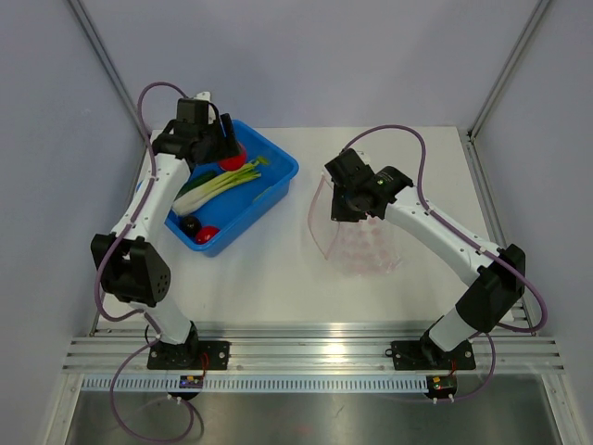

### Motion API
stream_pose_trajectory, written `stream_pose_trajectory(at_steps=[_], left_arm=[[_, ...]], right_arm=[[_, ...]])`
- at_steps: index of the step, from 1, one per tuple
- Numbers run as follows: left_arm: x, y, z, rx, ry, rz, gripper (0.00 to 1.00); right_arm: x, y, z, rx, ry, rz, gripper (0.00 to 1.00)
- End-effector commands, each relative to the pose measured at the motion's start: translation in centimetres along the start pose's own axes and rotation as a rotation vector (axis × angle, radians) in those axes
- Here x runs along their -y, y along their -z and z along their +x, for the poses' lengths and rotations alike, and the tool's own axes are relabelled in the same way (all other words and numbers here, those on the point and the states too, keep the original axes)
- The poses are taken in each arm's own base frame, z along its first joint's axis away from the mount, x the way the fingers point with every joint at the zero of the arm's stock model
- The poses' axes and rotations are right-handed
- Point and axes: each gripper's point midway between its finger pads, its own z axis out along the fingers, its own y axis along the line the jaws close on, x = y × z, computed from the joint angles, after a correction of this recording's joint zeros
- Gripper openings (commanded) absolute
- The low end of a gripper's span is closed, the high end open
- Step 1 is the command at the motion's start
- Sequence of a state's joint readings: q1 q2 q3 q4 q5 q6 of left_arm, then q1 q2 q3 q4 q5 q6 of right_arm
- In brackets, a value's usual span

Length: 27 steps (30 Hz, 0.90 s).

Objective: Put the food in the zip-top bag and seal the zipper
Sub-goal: Pick up the fake fruit from the bin, then place the fake fruit in the zipper food storage bag.

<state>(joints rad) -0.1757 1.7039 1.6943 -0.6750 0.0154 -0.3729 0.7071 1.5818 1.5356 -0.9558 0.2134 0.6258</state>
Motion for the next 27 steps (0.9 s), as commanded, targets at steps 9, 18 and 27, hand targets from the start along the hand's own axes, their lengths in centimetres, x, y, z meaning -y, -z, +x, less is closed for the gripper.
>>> stream_pose_trajectory(at_steps=[9,18,27], left_arm=[[0.1,2.8,0.8,0.007,-0.023,0.031,0.38],[1.6,4.3,1.3,-0.007,-0.014,0.114,0.36],[3.8,6.8,1.7,-0.015,0.001,0.245,0.36]], right_arm=[[-7.3,0.0,-4.3,0.054,0.000,-0.245,0.00],[-15.3,-3.9,-6.9,0.022,-0.003,-0.374,0.00],[-16.8,-6.0,-6.1,-0.020,-0.001,-0.389,0.00]])
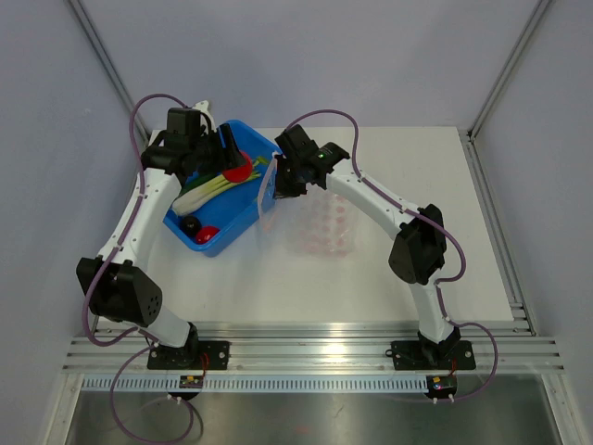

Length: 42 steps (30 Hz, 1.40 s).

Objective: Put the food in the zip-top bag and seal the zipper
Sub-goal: Place the fake fruit in the zipper food storage bag.

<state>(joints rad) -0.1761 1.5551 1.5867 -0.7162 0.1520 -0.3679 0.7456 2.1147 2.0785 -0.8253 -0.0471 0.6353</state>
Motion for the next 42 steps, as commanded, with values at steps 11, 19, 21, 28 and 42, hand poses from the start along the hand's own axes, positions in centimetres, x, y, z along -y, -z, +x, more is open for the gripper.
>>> stream_pose_trajectory(at_steps=[11,19,21,28,42], left_arm=[[7.2,2.6,1.8,-0.055,0.073,0.399,0.36],[6.5,0.5,4.5,-0.137,0.115,0.385,0.36],[6.4,0.0,4.9,-0.152,0.120,0.383,0.36],[5.5,-1.8,6.2,-0.199,0.135,0.350,0.34],[4.8,-2.4,6.1,-0.205,0.118,0.305,0.34]], right_arm=[[-2.8,2.4,-1.8,0.065,-0.002,-0.085,0.00],[-3.0,3.4,-1.9,0.084,-0.006,-0.102,0.00],[-3.1,3.5,-1.9,0.086,-0.006,-0.110,0.00],[-3.8,4.5,-2.4,0.103,-0.001,-0.142,0.00],[-6.3,5.2,-3.7,0.131,0.011,-0.238,0.00]])
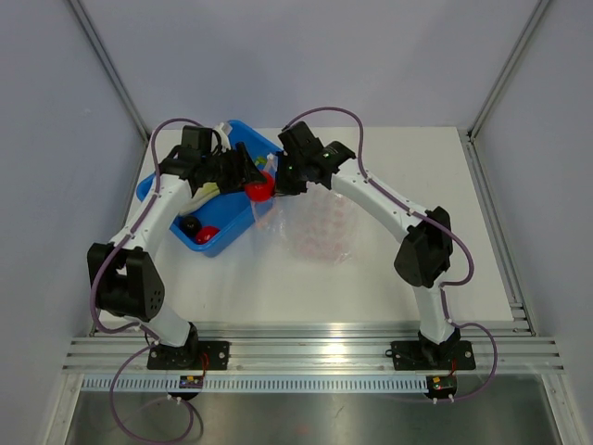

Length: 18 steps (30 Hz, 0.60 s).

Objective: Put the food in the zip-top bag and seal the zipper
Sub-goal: Place the fake fruit in the zipper food storage bag.

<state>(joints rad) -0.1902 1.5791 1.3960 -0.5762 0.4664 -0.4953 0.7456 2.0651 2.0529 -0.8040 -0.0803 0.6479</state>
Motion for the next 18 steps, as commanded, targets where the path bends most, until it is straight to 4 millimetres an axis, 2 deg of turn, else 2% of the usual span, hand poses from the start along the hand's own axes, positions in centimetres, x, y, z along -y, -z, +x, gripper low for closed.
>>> stream_pose_trajectory(at_steps=[1,8,12,13,14,16,18], left_arm=[[1.1,0.0,-0.2,-0.009,-0.025,0.035,0.34],[0.8,-0.6,-0.2,-0.020,-0.011,0.030,0.34],[1.1,-0.8,-0.4,-0.021,-0.006,0.043,0.36],[1.3,-0.7,-0.5,-0.022,-0.009,0.051,0.52],[1.6,-0.5,-0.5,-0.024,-0.019,0.062,0.60],[2.4,0.3,-0.6,-0.021,-0.035,0.084,0.83],[3.4,1.2,-0.9,-0.007,-0.072,0.113,0.89]], right_arm=[[-5.6,3.3,-3.5,0.117,0.026,-0.195,0.00],[-7.5,4.2,-4.4,0.130,0.031,-0.269,0.00],[-7.1,4.0,-4.2,0.128,0.034,-0.254,0.00],[-6.9,3.9,-4.1,0.128,0.035,-0.247,0.00],[-6.5,3.6,-3.8,0.117,0.034,-0.234,0.00],[-5.6,3.4,-3.4,0.116,0.025,-0.203,0.00],[-4.9,3.5,-3.4,0.125,0.015,-0.176,0.00]])
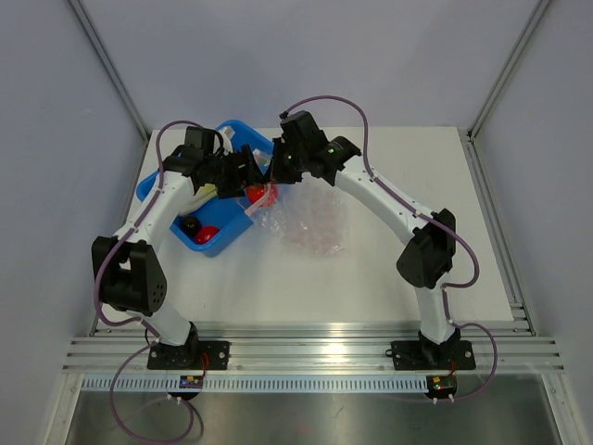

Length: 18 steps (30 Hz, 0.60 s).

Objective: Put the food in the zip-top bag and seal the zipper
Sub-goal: Place the fake fruit in the zipper food storage bag.

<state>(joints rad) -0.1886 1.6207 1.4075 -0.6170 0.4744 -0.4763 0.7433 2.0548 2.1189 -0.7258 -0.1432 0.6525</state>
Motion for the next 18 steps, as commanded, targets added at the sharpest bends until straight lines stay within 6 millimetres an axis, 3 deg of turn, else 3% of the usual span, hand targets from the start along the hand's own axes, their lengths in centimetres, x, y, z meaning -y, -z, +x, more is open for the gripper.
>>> stream_pose_trajectory(at_steps=[1,6,12,15,18], left_arm=[[4.9,2.9,-1.6,0.047,-0.103,0.151,0.93],[7.0,6.3,-1.1,0.064,-0.208,0.201,0.99],[6.6,8.6,-0.8,0.092,-0.250,0.135,0.99],[4.9,9.0,-2.0,0.143,-0.199,0.047,0.99],[0.0,9.3,-4.3,0.250,0.003,-0.151,0.93]], right_arm=[[-0.5,1.1,-0.3,0.038,0.001,-0.009,0.00],[1.1,2.2,-0.6,0.072,-0.025,0.032,0.00],[2.1,2.9,-0.5,0.077,-0.023,0.058,0.00],[2.2,3.3,-0.3,0.072,-0.020,0.062,0.00],[2.4,4.1,0.1,0.075,-0.012,0.066,0.00]])
